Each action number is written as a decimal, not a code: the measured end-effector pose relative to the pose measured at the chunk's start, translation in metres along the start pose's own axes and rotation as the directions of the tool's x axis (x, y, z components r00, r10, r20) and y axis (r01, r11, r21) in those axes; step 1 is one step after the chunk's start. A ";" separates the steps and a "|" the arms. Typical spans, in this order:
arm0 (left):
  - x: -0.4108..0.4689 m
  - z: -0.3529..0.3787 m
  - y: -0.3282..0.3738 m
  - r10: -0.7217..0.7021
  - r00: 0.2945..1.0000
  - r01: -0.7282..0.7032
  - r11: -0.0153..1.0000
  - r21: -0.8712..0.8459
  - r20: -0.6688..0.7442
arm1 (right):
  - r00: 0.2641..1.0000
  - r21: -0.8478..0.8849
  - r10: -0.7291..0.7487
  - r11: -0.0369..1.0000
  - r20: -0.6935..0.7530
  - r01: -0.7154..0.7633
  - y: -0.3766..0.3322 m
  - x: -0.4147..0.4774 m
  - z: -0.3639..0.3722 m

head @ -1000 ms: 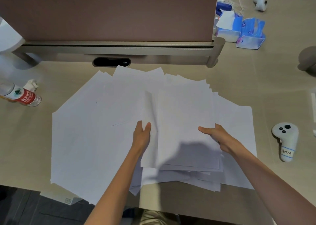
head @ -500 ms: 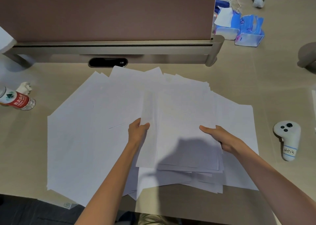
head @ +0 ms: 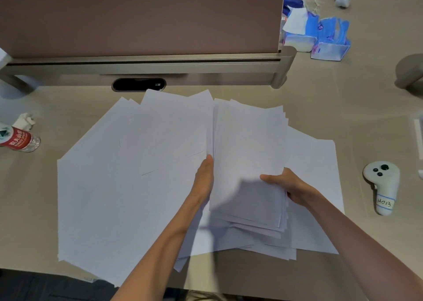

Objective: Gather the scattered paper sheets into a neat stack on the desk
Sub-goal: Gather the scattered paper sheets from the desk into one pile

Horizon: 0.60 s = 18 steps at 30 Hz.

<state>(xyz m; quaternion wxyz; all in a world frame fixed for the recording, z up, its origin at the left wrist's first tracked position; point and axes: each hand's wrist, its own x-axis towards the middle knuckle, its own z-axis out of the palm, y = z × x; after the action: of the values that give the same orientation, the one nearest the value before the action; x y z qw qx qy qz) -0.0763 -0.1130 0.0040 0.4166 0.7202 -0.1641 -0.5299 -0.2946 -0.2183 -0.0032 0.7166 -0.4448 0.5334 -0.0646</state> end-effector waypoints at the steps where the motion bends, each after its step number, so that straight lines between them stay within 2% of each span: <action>1: 0.002 0.000 -0.001 -0.025 1.000 0.025 0.997 -0.067 0.009 | 1.000 0.001 -0.017 1.000 -0.007 0.017 0.001 0.000 0.001; 3: 0.003 -0.003 0.000 -0.035 0.999 0.034 0.989 -0.141 -0.010 | 0.999 0.041 -0.043 0.998 -0.024 0.044 0.002 -0.002 0.002; 6: -0.004 -0.006 0.003 0.082 0.987 -0.086 0.996 -0.029 -0.139 | 0.997 0.090 -0.069 0.993 -0.047 0.073 0.005 -0.005 0.002; 11: -0.011 -0.029 0.004 0.297 0.883 -0.237 0.951 0.201 -0.364 | 0.993 0.142 -0.093 0.984 -0.072 0.103 0.010 -0.013 -0.004; 13: -0.016 -0.041 0.009 0.329 0.841 -0.261 0.942 0.210 -0.429 | 0.993 0.164 -0.099 0.980 -0.069 0.109 0.007 -0.017 -0.006; 15: -0.020 -0.051 0.015 0.323 0.841 -0.289 0.946 0.144 -0.434 | 0.992 0.186 -0.115 0.975 -0.059 0.124 0.004 -0.019 -0.007; 16: -0.020 -0.055 0.017 0.277 0.866 -0.266 0.960 0.085 -0.417 | 0.991 0.188 -0.122 0.974 -0.054 0.130 0.002 -0.020 -0.006; 18: -0.019 -0.060 0.023 0.098 0.935 -0.132 0.988 -0.079 -0.342 | 0.991 0.195 -0.125 0.972 -0.039 0.130 0.000 -0.020 -0.006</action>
<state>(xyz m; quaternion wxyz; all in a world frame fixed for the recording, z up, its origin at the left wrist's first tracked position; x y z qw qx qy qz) -0.0253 -0.0882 0.0389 0.5044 0.7676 -0.1053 -0.3812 -0.3081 -0.2102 0.0107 0.7444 -0.4042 0.5040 -0.1688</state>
